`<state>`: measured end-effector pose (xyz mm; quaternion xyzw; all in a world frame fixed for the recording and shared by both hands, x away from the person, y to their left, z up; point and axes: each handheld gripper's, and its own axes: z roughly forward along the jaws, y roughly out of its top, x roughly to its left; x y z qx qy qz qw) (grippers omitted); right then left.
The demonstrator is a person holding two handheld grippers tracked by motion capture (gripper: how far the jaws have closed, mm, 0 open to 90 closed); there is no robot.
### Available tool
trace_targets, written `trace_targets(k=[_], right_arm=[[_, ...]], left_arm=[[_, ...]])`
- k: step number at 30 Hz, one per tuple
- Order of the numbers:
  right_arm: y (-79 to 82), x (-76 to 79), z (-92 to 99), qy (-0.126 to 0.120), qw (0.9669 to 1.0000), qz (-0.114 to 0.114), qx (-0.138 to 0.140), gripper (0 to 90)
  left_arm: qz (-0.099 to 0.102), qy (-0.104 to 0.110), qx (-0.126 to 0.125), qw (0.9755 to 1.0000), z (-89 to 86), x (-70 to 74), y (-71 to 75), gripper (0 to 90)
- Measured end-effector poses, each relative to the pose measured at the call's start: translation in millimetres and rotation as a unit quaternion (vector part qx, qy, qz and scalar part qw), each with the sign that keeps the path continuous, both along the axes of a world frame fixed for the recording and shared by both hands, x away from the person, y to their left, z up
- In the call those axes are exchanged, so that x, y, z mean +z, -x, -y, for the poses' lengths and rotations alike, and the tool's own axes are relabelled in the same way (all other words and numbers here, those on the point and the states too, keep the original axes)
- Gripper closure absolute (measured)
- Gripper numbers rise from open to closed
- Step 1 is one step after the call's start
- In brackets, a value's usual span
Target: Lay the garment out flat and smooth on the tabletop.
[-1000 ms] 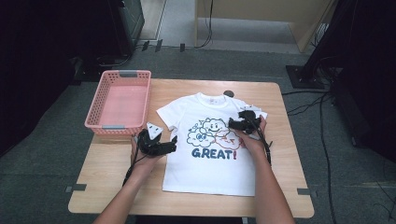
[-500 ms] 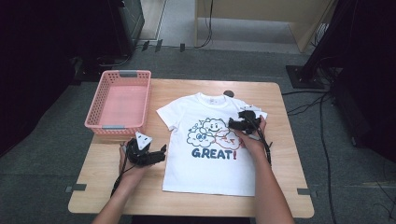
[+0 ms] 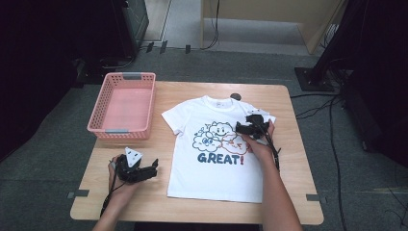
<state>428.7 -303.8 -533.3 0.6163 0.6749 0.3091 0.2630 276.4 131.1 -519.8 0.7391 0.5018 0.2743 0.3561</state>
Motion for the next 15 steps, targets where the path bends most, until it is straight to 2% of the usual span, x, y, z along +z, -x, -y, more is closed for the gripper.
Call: trace_targets(k=[9, 15], right_arm=[[0.0, -0.1, -0.1, 0.0, 1.0, 0.0, 0.0, 16.0], [0.3, -0.1, -0.2, 0.001, 1.0, 0.0, -0.001, 16.0]], left_arm=[[-0.008, -0.021, 0.006, 0.9997, -21.6, -6.5, 6.7, 10.5], [-0.025, -0.034, 0.012, 0.999, -34.2, -9.1, 9.0, 10.4]])
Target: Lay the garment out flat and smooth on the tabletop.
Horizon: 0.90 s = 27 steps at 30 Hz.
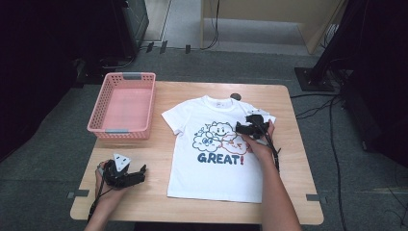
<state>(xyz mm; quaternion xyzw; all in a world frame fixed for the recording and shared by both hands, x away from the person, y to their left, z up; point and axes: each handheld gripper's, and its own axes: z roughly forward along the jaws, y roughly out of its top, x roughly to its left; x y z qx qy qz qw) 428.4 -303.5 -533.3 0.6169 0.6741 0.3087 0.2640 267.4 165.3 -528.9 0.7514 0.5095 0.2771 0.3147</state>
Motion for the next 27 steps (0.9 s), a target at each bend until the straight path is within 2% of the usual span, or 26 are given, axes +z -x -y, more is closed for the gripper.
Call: trace_targets(k=[5, 14, 17, 19, 27], right_arm=[[0.0, 0.0, 0.0, 0.0, 1.0, 0.0, 0.0, 16.0], [0.0, 0.0, 0.0, 0.0, 1.0, 0.0, 0.0, 16.0], [0.0, 0.0, -0.1, 0.0, 1.0, 0.0, -0.001, 16.0], [0.0, 0.0, -0.1, 0.0, 1.0, 0.0, 0.0, 16.0], [0.0, 0.0, -0.1, 0.0, 1.0, 0.0, 0.0, 16.0]], left_arm=[[-0.009, 0.001, 0.002, 1.0, -10.1, -0.5, 2.2, 10.4], [-0.012, 0.005, 0.014, 0.9998, -29.0, -0.4, 8.9, 10.4], [-0.019, 0.017, 0.018, 0.9995, -37.0, -0.6, 9.9, 10.5], [-0.033, 0.036, 0.022, 0.9986, -45.0, -1.0, 9.8, 10.5], [-0.033, 0.036, 0.019, 0.9986, -70.5, -0.8, 21.1, 10.5]])
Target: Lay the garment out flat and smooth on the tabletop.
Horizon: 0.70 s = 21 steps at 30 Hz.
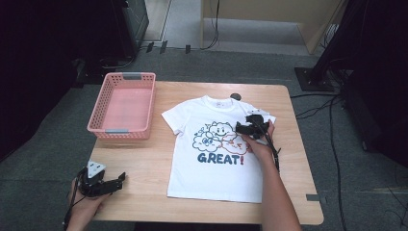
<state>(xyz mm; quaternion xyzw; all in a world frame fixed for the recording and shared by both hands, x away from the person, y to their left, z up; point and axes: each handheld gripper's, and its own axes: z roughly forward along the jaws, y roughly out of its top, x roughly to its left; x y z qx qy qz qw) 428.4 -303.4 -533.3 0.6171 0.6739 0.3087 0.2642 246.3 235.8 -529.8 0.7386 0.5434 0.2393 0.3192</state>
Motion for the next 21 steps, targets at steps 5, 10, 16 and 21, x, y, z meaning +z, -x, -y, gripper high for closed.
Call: trace_targets(k=[5, 10, 16, 21], right_arm=[[0.1, 0.0, 0.0, 0.0, 1.0, 0.0, 0.0, 16.1], [0.0, 0.0, -0.2, 0.0, 1.0, 0.0, 0.0, 16.0], [0.1, 0.0, 0.2, 0.0, 1.0, 0.0, -0.001, 16.0], [0.2, 0.2, 0.4, -0.001, 1.0, -0.002, -0.002, 16.0]], left_arm=[[0.0, -0.001, -0.008, 1.0, -14.3, 0.1, 5.5, 10.6], [0.0, -0.001, -0.01, 0.9999, -24.4, 0.2, 9.5, 10.6], [0.0, -0.001, -0.013, 0.9999, -29.7, 0.3, 7.2, 10.5], [0.0, 0.0, 0.008, 1.0, -38.0, 0.5, 3.5, 10.6]])
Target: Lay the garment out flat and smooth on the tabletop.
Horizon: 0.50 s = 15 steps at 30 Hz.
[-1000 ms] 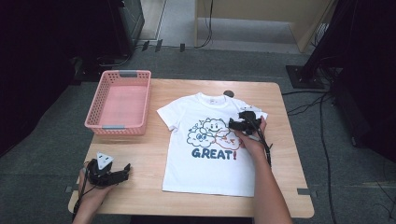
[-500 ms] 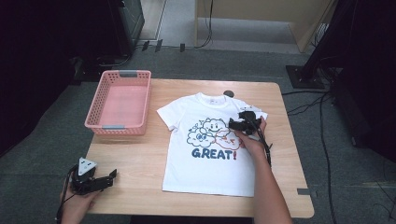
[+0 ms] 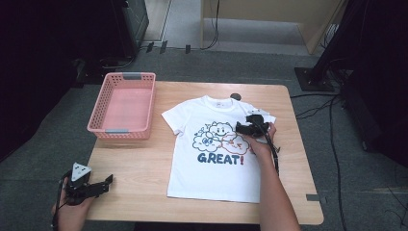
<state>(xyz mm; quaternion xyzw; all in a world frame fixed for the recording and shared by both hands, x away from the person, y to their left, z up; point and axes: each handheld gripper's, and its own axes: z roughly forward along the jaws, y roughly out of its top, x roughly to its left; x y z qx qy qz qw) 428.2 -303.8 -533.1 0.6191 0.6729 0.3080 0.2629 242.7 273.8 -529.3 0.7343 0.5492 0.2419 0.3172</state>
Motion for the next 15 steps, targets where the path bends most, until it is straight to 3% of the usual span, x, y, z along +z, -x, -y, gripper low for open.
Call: trace_targets(k=[4, 10, 15], right_arm=[[-0.4, 1.3, 3.4, -0.019, 0.9998, -0.002, 0.004, 14.3], [3.8, 10.7, 11.6, -0.058, 0.998, 0.016, -0.019, 14.3], [10.0, 20.3, 8.1, -0.043, 0.9987, 0.027, -0.004, 14.2]], left_arm=[[0.0, 0.0, 0.001, 1.0, 0.3, -0.1, -0.3, 10.6], [0.0, 0.0, 0.001, 1.0, 0.3, 0.0, -0.3, 10.6], [0.0, 0.0, 0.001, 1.0, 0.3, 0.0, -0.3, 10.6]])
